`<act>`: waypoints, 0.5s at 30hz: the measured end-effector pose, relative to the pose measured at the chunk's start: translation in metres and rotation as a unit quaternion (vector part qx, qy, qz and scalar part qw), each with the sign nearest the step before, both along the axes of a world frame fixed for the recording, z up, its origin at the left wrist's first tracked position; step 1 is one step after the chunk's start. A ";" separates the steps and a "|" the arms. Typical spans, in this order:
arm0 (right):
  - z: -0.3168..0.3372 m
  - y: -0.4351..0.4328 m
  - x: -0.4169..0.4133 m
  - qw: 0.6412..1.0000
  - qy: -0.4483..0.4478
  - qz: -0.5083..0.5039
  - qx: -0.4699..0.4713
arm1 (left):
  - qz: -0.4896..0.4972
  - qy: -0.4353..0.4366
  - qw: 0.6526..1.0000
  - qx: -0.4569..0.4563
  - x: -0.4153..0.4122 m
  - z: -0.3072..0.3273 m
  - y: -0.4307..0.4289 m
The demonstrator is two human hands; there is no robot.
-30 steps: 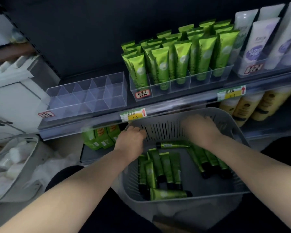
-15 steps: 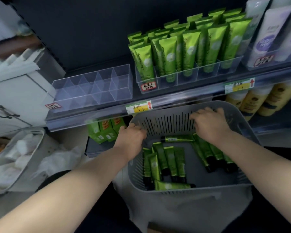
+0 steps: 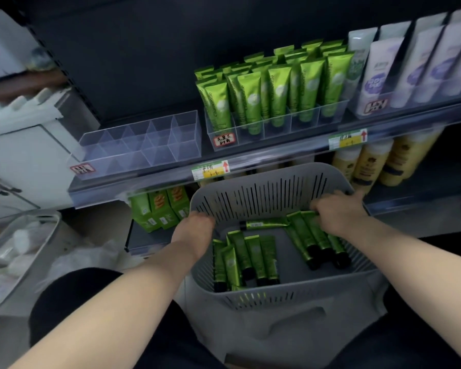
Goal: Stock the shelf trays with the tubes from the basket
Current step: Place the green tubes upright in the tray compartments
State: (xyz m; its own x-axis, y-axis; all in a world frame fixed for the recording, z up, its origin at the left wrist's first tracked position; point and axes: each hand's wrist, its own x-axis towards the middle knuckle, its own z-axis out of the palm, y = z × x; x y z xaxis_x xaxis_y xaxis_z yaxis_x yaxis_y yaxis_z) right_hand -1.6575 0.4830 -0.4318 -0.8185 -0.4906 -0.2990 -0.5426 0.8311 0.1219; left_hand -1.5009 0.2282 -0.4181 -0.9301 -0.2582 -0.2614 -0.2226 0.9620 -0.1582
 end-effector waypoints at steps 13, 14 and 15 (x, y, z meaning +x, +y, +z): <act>0.013 -0.087 0.068 0.996 -0.034 0.063 -0.061 | 0.144 0.001 0.989 0.013 0.072 0.000 -0.079; 0.017 -0.095 0.072 0.996 -0.019 0.067 -0.064 | 0.159 -0.003 0.987 0.008 0.074 0.003 -0.083; 0.024 -0.104 0.076 0.995 0.002 0.076 -0.070 | 0.164 -0.004 0.986 -0.008 0.073 0.007 -0.084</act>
State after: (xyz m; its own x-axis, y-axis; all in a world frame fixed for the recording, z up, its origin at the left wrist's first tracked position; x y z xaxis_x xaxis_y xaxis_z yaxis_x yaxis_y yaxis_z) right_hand -1.5813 0.3787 -0.4082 -0.7328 -0.6454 -0.2155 -0.6630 0.7485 0.0130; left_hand -1.4274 0.1439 -0.4110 -0.7937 -0.5489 -0.2621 -0.5195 0.8359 -0.1770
